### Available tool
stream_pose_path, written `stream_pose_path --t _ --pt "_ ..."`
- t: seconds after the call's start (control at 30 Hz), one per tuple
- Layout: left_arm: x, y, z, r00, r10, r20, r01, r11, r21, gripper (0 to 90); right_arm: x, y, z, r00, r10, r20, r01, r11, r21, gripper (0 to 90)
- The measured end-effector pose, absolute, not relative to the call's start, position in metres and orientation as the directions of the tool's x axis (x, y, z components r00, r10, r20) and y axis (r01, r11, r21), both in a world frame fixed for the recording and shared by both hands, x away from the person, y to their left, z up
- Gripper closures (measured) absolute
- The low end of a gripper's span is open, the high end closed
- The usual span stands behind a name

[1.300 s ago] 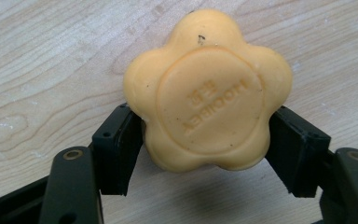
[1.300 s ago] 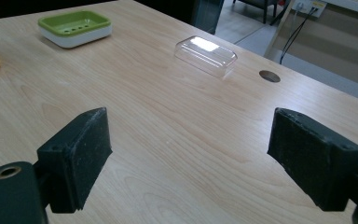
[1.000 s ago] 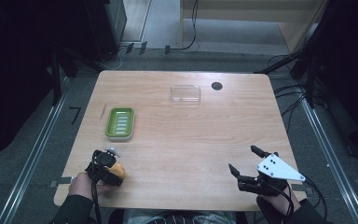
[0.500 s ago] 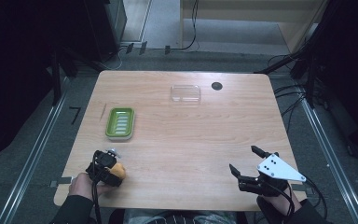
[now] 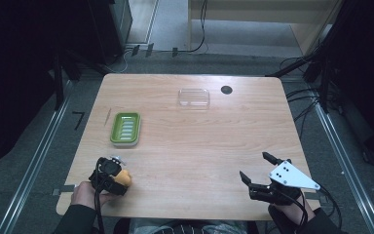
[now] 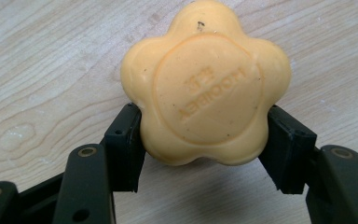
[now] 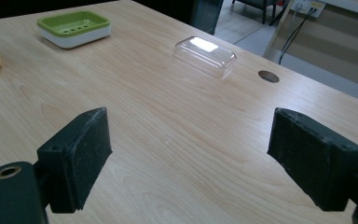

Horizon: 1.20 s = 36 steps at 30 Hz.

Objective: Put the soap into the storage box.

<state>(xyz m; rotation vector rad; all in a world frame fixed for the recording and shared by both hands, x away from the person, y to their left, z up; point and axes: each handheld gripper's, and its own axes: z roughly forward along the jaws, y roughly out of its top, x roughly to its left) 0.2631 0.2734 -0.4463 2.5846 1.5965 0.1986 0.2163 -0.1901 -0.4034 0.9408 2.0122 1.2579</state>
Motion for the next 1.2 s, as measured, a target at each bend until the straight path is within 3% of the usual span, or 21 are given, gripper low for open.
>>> stream_pose_path --t 1.2 --pt "0.271 0.28 -0.434 0.417 0.905 0.079 0.873 -0.423 0.243 39.4 0.217 -0.19 -0.403 -0.584 0.805 -0.106 0.26 0.309 0.915 13.4"
